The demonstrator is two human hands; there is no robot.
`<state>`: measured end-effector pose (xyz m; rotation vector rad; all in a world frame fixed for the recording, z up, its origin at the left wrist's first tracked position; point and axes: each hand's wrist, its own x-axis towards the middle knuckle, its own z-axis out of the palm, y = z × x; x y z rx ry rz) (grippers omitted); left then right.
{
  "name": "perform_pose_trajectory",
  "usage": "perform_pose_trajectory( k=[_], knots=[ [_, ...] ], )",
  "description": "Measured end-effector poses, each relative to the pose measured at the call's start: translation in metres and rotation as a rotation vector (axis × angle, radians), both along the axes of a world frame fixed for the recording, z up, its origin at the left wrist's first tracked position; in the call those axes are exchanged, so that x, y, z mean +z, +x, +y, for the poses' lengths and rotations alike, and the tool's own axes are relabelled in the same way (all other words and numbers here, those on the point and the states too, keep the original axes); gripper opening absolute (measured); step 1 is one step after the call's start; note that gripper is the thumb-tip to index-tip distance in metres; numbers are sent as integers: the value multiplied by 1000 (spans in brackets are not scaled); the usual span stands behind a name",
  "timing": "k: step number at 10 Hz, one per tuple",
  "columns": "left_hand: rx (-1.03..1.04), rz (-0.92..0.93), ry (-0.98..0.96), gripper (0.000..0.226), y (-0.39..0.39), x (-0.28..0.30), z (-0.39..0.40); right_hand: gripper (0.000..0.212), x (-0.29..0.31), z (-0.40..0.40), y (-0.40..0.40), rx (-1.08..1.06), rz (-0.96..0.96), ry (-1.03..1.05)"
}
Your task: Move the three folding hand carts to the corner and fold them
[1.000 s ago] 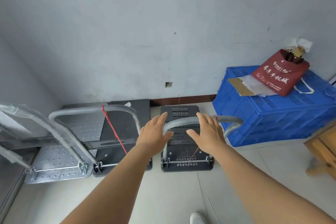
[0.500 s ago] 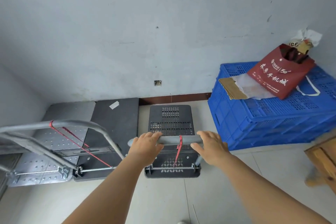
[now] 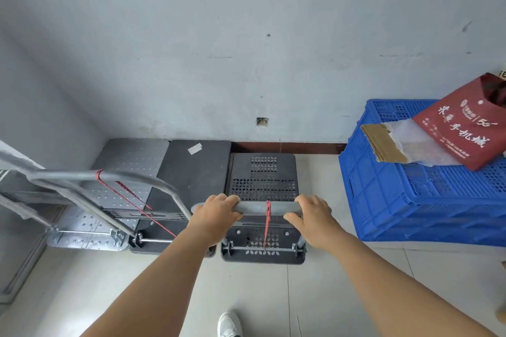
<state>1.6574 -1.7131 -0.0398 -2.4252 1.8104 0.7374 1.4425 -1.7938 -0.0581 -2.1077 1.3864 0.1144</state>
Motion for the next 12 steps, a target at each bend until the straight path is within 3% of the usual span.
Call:
perform_pose_trajectory(
  k=[9,12],
  knots=[
    [32,26,-78,29,56,-3,-80,41,3,-78,55,-29,-9,4],
    [56,-39,-143,48,38,1,-57,44,-1,-63,53,-33,-23,-110]
  ],
)
